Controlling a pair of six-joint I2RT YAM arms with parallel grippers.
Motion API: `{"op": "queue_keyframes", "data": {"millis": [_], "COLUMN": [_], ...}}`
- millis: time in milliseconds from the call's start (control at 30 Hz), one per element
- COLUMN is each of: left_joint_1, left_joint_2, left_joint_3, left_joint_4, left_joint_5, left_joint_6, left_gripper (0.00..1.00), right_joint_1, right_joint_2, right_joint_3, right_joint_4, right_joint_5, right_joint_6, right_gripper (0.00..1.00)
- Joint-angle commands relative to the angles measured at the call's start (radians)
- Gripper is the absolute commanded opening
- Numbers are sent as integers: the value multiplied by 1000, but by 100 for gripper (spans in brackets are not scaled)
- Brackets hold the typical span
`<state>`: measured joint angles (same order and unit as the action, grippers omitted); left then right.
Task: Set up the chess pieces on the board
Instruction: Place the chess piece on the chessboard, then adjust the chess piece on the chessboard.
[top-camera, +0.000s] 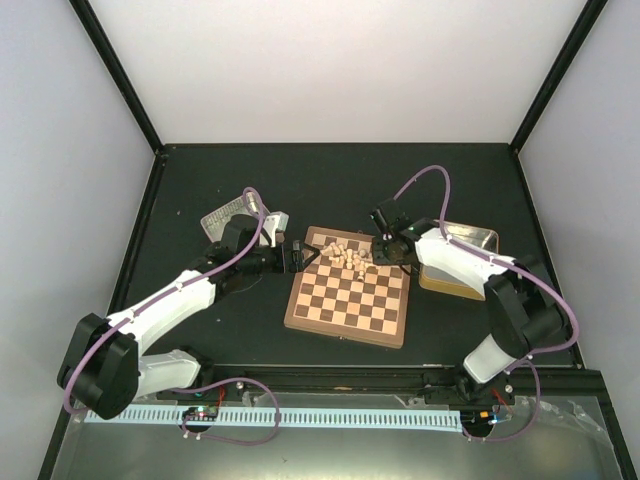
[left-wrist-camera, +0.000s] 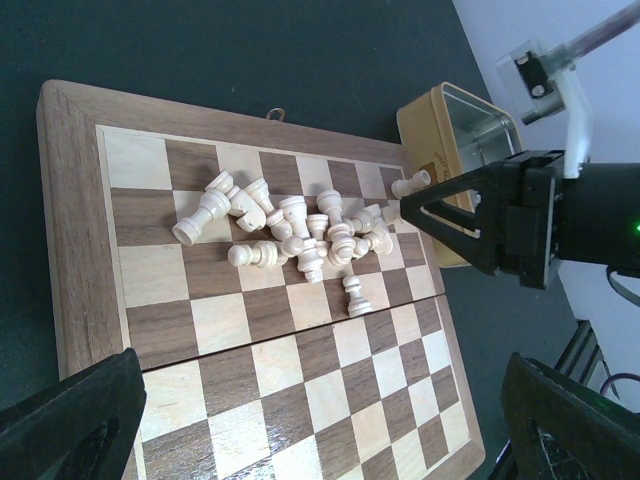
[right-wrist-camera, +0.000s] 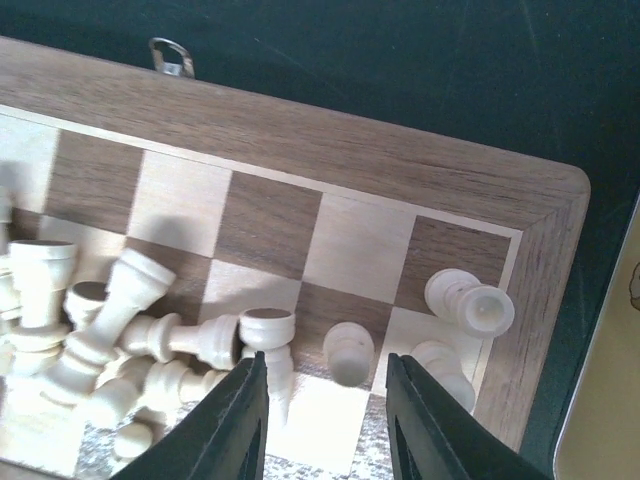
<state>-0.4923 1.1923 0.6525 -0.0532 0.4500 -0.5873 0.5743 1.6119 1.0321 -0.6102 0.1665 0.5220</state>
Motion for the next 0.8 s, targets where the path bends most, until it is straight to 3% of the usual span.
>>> {"op": "queue_keyframes", "data": {"millis": [0, 267, 767], "left_joint_1": [-4, -4, -4], "left_joint_2": [0, 4, 10], "left_joint_3": [16, 17, 21], "left_joint_4": [10, 11, 7], "left_joint_5": [5, 9, 16], "left_joint_6": [4, -5, -10], "left_gripper": [99, 99, 99], "right_joint_1": [-4, -4, -4], "right_joint_2": [-55, -62, 15], "right_joint_3": [-10, -58, -42], "right_joint_4": [-5, 14, 55], "right_joint_5": [-45, -140, -168], "right_joint_6": [6, 9, 5], "right_gripper": [35, 22, 23]}}
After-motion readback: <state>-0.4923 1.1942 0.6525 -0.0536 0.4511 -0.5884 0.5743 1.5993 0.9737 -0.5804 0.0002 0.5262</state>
